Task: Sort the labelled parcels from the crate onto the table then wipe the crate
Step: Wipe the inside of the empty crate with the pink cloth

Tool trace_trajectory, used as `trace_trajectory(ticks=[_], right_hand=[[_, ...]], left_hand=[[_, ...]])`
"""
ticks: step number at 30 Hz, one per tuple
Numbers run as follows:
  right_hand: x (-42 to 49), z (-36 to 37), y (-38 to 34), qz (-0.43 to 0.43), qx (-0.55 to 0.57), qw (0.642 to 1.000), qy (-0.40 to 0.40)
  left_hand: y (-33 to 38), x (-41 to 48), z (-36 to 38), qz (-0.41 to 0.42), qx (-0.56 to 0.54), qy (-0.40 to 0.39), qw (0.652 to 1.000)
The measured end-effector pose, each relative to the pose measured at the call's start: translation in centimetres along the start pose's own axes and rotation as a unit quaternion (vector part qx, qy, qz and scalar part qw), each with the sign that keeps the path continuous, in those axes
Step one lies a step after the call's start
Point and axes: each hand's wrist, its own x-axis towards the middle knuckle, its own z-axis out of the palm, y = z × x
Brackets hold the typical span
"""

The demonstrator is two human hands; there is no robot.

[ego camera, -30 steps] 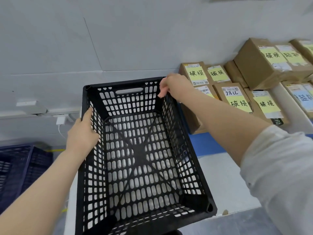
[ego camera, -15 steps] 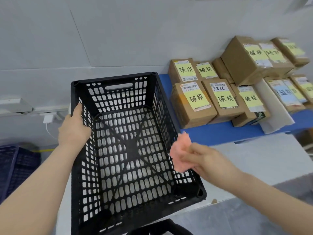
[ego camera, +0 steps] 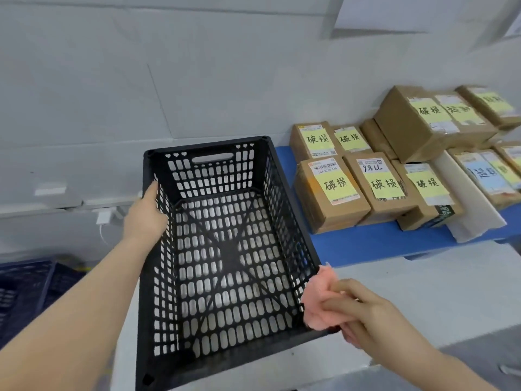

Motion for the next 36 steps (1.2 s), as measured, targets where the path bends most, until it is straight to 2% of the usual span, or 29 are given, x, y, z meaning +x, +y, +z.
trace_trajectory(ticks=[5, 8, 11, 13, 15, 16, 19, 23, 28, 32, 34, 36], right_hand=[[6.3, -1.2, 0.5, -0.012, -0.069, 0.998, 0.008], [8.9, -1.2, 0.3, -0.013, -0.071, 0.997, 0.005], [9.0, -1.7, 0.1, 0.036, 0.004, 0.999, 0.004], [7.8, -1.9, 0.2, 0.072, 0.038, 0.994, 0.077], [6.4, -1.8, 0.0, 0.082, 0.028, 0.985, 0.151], [5.8, -1.5, -0.3, 0.076, 0.022, 0.983, 0.163], [4.3, 0.8, -1.1, 0.062, 0.011, 0.989, 0.133], [3.0, 3.9, -2.5, 0.102, 0.041, 0.973, 0.203], [2.7, 6.0, -5.7, 0.022, -0.014, 0.981, 0.190], [3.8, 5.5, -5.0, 0.065, -0.084, 0.957, 0.268], [4.0, 6.6, -5.3, 0.059, -0.154, 0.954, 0.251], [4.2, 8.1, -6.0, 0.046, -0.178, 0.953, 0.239]], left_hand=[[-1.1, 2.6, -1.8, -0.034, -0.148, -0.056, 0.987], [-2.2, -1.7, -2.5, 0.002, -0.156, -0.068, 0.985], [-3.8, -8.2, -1.6, 0.004, -0.163, -0.082, 0.983], [-4.3, -11.0, -0.9, -0.013, -0.184, -0.069, 0.980], [-4.3, -11.7, -0.8, -0.030, -0.220, -0.059, 0.973], [-4.1, -11.7, -0.9, -0.044, -0.237, -0.059, 0.969], [-3.9, -11.9, -0.9, -0.060, -0.251, -0.059, 0.964], [-3.8, -12.1, -0.9, -0.064, -0.251, -0.049, 0.965], [-4.1, -12.0, -0.6, -0.072, -0.263, -0.046, 0.961], [-4.1, -12.0, -0.7, -0.075, -0.272, -0.049, 0.958], [-4.1, -12.1, -0.6, -0.073, -0.278, -0.044, 0.957], [-4.3, -12.1, -0.6, -0.070, -0.281, -0.040, 0.956]])
